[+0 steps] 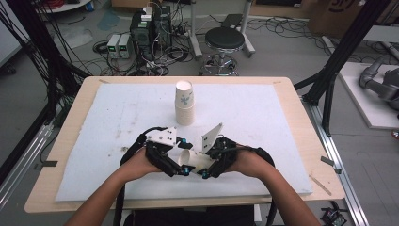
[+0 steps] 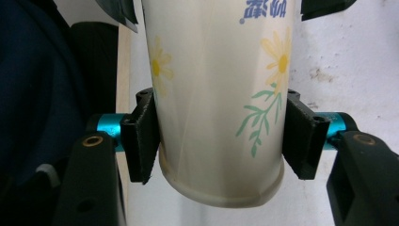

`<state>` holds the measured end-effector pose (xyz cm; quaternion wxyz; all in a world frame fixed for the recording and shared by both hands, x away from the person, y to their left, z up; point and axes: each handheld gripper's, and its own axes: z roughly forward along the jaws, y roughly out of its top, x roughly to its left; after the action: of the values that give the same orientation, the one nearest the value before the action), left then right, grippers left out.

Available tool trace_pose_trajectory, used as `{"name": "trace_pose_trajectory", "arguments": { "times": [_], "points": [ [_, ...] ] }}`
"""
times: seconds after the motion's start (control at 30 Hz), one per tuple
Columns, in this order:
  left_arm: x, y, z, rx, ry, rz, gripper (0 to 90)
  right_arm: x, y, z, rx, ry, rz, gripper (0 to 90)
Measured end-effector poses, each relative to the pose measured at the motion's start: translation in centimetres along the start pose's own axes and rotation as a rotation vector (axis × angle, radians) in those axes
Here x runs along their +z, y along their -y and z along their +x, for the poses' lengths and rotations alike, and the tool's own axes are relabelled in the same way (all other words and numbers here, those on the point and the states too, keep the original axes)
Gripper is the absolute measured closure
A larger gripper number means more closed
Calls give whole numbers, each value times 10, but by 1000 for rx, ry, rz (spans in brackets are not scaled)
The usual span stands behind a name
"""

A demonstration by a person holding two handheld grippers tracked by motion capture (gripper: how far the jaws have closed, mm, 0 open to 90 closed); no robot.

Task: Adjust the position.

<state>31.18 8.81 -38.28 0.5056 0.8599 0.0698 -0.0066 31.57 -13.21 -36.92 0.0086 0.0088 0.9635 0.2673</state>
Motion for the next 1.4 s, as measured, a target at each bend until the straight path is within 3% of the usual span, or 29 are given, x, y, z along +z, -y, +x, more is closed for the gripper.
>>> {"name": "trace_pose_trajectory", "arguments": {
  "times": [0.13,0.27,0.37,0.47,0.53,0.63,0.77,0.97,1.17,1.33,1.4],
  "points": [
    [2,1,2,-3,19,14,276,2,-2,-1,-18,-2,15,378],
    [5,1,1,29,44,30,367,4,-1,-1,14,-15,45,380],
    [7,2,1,33,55,37,372,5,-1,1,1,-19,67,382],
    [5,2,0,34,35,25,373,6,0,2,-7,-3,61,305],
    [2,3,1,24,23,-1,373,3,3,0,19,9,2,202],
    [-2,7,2,-2,18,-53,374,-4,10,0,62,18,-90,190],
    [-7,11,1,-25,4,-119,374,-13,22,0,84,39,-190,189],
    [-13,18,0,-24,-18,-199,373,-24,38,3,129,58,-383,189],
    [-16,26,0,-23,-38,-277,372,-24,57,10,167,122,-540,190],
    [-17,32,-1,-10,-55,-324,372,-19,68,12,187,149,-605,191],
    [-17,37,-2,-11,-61,-365,372,-17,75,13,206,147,-634,191]
  ]
}}
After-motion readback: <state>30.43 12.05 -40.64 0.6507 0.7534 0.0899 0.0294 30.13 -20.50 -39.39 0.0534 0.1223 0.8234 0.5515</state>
